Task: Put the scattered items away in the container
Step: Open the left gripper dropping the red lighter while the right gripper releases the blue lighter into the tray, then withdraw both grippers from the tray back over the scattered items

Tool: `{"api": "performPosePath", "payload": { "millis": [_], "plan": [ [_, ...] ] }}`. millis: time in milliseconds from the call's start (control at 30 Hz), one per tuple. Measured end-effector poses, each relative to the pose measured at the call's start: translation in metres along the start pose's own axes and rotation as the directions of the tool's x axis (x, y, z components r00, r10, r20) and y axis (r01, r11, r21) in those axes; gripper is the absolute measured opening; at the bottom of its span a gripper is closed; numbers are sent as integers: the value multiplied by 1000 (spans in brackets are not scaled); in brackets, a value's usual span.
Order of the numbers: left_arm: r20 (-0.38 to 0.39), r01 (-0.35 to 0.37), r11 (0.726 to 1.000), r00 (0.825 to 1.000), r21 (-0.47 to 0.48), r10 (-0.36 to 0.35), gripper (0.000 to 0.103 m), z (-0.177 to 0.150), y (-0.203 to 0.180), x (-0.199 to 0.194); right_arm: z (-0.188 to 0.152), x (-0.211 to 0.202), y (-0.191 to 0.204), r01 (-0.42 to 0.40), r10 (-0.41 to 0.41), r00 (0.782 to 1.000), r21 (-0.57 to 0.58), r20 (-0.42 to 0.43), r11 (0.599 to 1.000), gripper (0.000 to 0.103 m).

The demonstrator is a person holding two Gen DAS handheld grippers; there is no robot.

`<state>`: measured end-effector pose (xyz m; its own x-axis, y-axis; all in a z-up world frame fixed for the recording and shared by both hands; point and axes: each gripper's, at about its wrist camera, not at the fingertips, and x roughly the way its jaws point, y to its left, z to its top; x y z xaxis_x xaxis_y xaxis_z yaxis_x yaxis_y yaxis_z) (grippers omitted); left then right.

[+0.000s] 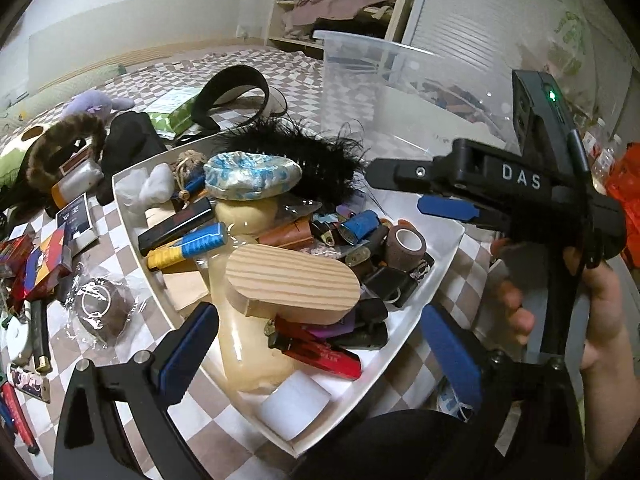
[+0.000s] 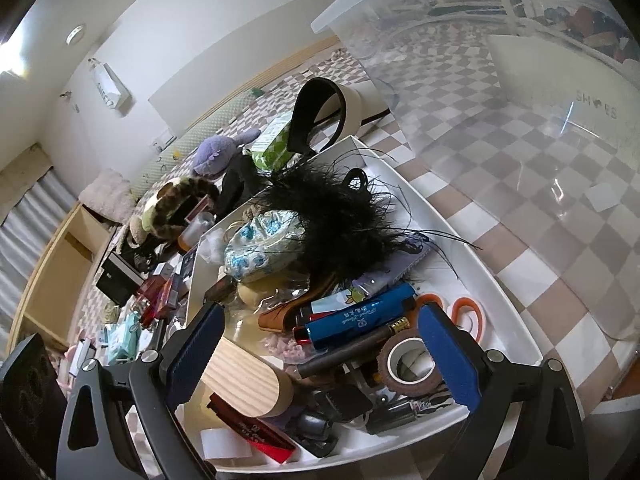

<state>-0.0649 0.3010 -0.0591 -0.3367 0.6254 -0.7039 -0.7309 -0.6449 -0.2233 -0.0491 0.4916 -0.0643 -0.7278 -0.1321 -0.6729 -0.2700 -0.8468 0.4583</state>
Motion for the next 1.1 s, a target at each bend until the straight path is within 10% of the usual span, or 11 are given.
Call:
{"api": "performPosePath", "payload": {
  "millis": [1100],
  "plan": [
    [81, -245, 934, 958, -260, 274, 103, -52, 125, -109, -26, 13, 122, -42, 37, 999, -192, -30, 981, 98]
  ]
}}
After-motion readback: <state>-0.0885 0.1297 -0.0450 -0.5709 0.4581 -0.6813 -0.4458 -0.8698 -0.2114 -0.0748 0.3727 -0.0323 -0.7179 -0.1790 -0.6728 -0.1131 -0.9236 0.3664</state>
